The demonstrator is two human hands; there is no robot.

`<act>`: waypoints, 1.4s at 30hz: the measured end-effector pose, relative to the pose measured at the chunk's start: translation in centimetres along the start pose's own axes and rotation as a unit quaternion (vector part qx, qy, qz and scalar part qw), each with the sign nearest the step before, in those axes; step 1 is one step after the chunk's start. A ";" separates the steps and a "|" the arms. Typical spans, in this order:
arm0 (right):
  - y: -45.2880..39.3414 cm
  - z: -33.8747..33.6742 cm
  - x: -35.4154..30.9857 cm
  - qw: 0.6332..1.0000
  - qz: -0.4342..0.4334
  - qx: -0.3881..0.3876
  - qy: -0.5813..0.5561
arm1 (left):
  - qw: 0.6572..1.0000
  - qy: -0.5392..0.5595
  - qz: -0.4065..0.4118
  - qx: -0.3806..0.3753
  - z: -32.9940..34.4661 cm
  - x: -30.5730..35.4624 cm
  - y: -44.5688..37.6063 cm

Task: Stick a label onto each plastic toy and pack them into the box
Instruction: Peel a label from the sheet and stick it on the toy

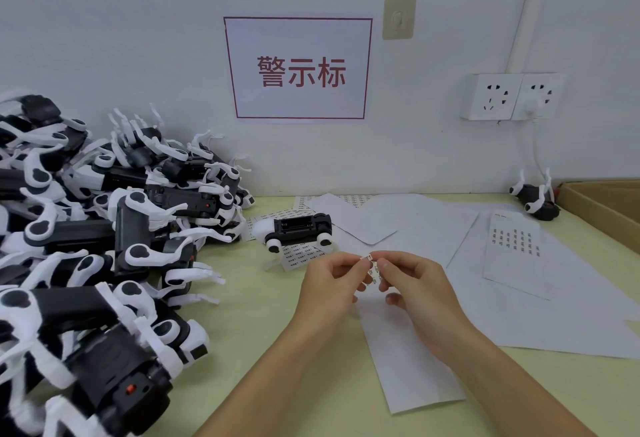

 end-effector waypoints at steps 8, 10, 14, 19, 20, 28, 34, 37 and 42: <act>0.0 -0.3 0.2 0.983 -0.084 0.054 0.157 | 0.995 -0.072 0.058 0.036 -0.1 -0.1 -0.2; 0.0 -0.5 0.1 0.969 -0.121 0.076 0.204 | 0.990 -0.102 0.083 0.044 -0.1 -0.2 -0.2; -0.1 -0.4 -0.1 0.967 -0.136 0.039 0.212 | 0.983 -0.141 0.107 0.037 0.1 -0.4 -0.3; -0.1 -0.3 0.1 0.965 -0.142 0.043 0.217 | 0.977 -0.168 0.132 0.015 0.3 -0.7 -0.2; -0.1 -0.3 0.1 0.963 -0.145 0.048 0.220 | 0.977 -0.167 0.133 0.014 0.3 -0.7 -0.2; -0.1 -0.2 0.2 0.958 -0.164 0.071 0.226 | 0.966 -0.212 0.141 0.040 -0.1 -0.5 -0.2; -0.2 -0.7 -0.1 0.966 -0.144 0.080 0.200 | 0.857 -0.416 0.254 0.170 -3.0 1.1 -1.6; -0.1 -0.8 0.0 0.967 -0.141 0.078 0.197 | 0.813 -0.545 0.138 0.152 -4.6 0.5 -3.2; -0.3 -1.1 -0.2 0.967 -0.141 0.083 0.196 | 0.750 -0.626 0.117 0.180 -5.6 -0.4 -3.9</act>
Point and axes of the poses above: each hand's wrist, its own y-axis away from the middle knuckle, its own z-axis out of the palm, x = y × z, the point moved 2 cm from there along -y, towards the middle knuckle
